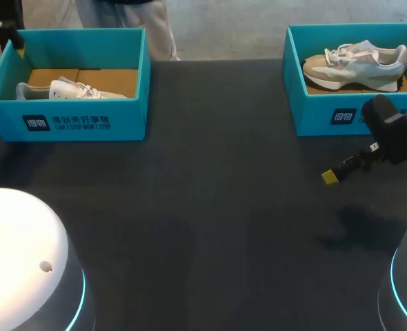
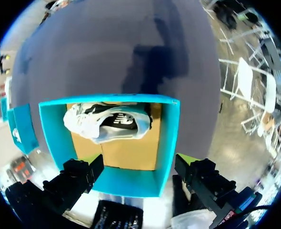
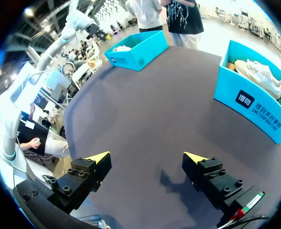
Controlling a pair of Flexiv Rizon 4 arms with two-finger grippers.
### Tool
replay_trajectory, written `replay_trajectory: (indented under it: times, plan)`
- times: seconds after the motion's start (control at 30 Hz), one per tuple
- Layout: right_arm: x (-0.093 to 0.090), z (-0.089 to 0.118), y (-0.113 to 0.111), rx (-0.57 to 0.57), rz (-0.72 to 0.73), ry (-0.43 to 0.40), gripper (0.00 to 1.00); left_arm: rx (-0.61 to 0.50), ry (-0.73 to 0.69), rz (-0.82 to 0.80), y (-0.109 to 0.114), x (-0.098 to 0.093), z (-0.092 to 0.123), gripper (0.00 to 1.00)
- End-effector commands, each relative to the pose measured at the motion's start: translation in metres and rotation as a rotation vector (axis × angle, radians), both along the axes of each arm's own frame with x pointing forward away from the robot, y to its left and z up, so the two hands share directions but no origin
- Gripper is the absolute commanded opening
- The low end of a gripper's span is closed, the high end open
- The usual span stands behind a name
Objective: Take the shoe out of the shoebox, open the shoe tongue, remove and reinsert the insole, then place the shoe into the shoebox
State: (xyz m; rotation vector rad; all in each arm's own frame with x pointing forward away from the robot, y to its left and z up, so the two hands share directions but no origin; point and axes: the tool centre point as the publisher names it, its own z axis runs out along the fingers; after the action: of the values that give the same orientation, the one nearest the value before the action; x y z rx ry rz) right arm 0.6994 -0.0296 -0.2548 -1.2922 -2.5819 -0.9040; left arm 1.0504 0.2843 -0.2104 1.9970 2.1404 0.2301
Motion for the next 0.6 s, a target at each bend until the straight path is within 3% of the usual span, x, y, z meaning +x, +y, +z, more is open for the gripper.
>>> replay_trajectory:
  times: [0.03, 0.1, 0.6]
  plan:
    - [-0.0004, -0.0005, 0.0002, -0.001, -0.001, 0.0, 1.0, 0.018, 0.027, 0.111, -0.0069, 0.0054, 0.005, 1.0]
    - [-0.0004, -0.0005, 0.0002, -0.001, -0.001, 0.0, 1.0, 0.016, 0.032, 0.186, -0.0078, 0.0078, 0.007, 1.0]
    - [-0.0004, -0.0005, 0.0002, -0.001, -0.001, 0.0, 1.0, 0.016, 0.033, 0.19, -0.009, 0.0087, 0.0083, 1.0]
